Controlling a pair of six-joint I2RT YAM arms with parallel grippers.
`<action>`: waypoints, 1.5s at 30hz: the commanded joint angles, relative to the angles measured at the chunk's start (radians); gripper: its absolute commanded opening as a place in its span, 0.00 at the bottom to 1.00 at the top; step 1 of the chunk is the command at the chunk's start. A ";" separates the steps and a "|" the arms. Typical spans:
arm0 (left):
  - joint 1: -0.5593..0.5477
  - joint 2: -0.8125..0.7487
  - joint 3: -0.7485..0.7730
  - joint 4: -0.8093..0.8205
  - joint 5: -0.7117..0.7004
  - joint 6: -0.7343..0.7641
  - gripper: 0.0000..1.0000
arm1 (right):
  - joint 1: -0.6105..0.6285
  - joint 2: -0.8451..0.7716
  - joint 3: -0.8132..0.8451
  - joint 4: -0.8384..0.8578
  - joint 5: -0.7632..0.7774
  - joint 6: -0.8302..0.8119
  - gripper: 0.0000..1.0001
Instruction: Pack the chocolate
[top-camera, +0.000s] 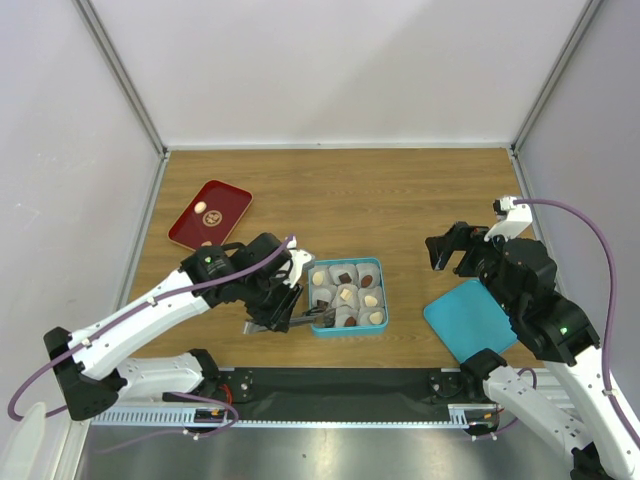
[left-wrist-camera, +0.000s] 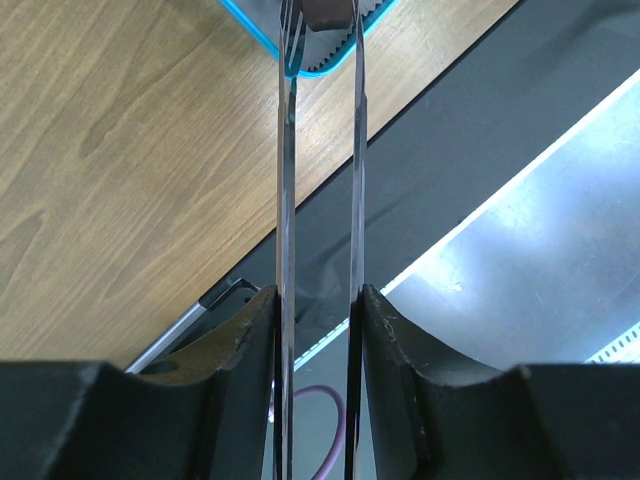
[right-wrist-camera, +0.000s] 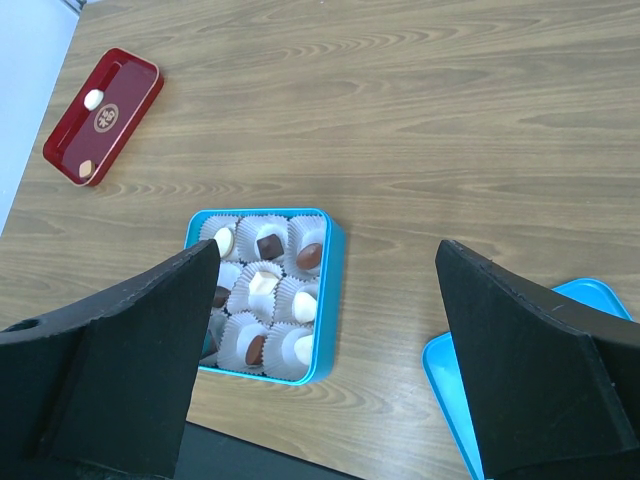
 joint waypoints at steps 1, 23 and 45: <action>-0.010 -0.007 0.022 -0.004 -0.012 -0.021 0.42 | -0.004 -0.010 -0.004 0.030 0.008 -0.005 0.96; 0.175 0.059 0.352 0.080 -0.304 -0.084 0.46 | -0.004 0.024 0.034 0.009 -0.018 0.003 0.96; 0.460 0.527 0.090 0.645 -0.430 -0.178 0.46 | -0.004 0.027 0.004 -0.025 -0.012 0.009 0.96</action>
